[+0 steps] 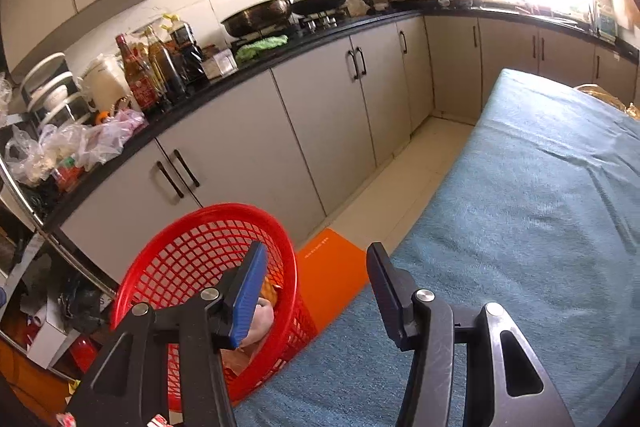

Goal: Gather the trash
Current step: 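Move both tools back from the basket to the table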

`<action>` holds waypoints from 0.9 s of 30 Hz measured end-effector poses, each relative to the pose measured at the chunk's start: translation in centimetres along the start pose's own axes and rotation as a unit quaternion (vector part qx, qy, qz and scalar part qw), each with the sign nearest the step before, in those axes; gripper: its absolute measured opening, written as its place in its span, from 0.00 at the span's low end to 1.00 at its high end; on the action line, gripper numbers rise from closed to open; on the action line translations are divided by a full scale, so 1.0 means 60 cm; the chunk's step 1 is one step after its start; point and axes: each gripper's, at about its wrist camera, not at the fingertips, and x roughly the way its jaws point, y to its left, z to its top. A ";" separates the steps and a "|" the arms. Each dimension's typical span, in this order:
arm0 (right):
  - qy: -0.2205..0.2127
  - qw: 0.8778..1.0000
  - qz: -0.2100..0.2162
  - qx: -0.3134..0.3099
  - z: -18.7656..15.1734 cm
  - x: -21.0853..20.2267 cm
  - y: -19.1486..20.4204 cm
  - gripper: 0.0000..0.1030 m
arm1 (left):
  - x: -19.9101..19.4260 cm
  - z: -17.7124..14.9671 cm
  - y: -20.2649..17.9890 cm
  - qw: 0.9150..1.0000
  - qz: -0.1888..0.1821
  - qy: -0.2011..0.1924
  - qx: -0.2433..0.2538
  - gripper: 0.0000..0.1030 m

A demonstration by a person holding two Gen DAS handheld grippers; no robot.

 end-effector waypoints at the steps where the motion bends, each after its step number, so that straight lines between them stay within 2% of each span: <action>1: 0.008 1.000 -0.003 0.001 0.003 0.001 0.001 0.54 | 0.009 -0.001 -0.002 1.000 -0.004 0.004 0.004 0.85; 4: 0.011 1.000 -0.016 0.006 0.005 -0.017 -0.001 0.55 | 0.028 -0.004 -0.017 0.999 -0.025 0.014 0.017 0.85; 8: 0.002 0.999 -0.035 0.011 -0.006 -0.077 -0.016 0.64 | 0.039 -0.012 -0.051 0.996 -0.071 0.020 0.043 0.85; 13: -0.015 0.994 -0.104 0.033 -0.038 -0.178 -0.073 0.66 | 0.059 -0.018 -0.111 0.987 -0.135 0.043 0.080 0.85; 15: -0.023 0.988 -0.144 0.056 -0.063 -0.230 -0.111 0.69 | 0.064 -0.021 -0.140 0.981 -0.163 0.051 0.093 0.85; 18: -0.025 0.975 -0.203 0.091 -0.103 -0.301 -0.170 0.69 | 0.069 -0.031 -0.208 0.966 -0.216 0.065 0.128 0.85; 21: -0.029 0.955 -0.265 0.133 -0.150 -0.373 -0.235 0.69 | 0.065 -0.045 -0.271 0.950 -0.256 0.078 0.161 0.85; 22: -0.028 0.947 -0.283 0.148 -0.165 -0.396 -0.258 0.69 | 0.061 -0.054 -0.302 0.942 -0.274 0.083 0.178 0.85; 27: -0.022 0.918 -0.343 0.197 -0.223 -0.482 -0.348 0.69 | 0.044 -0.094 -0.405 0.914 -0.322 0.102 0.226 0.85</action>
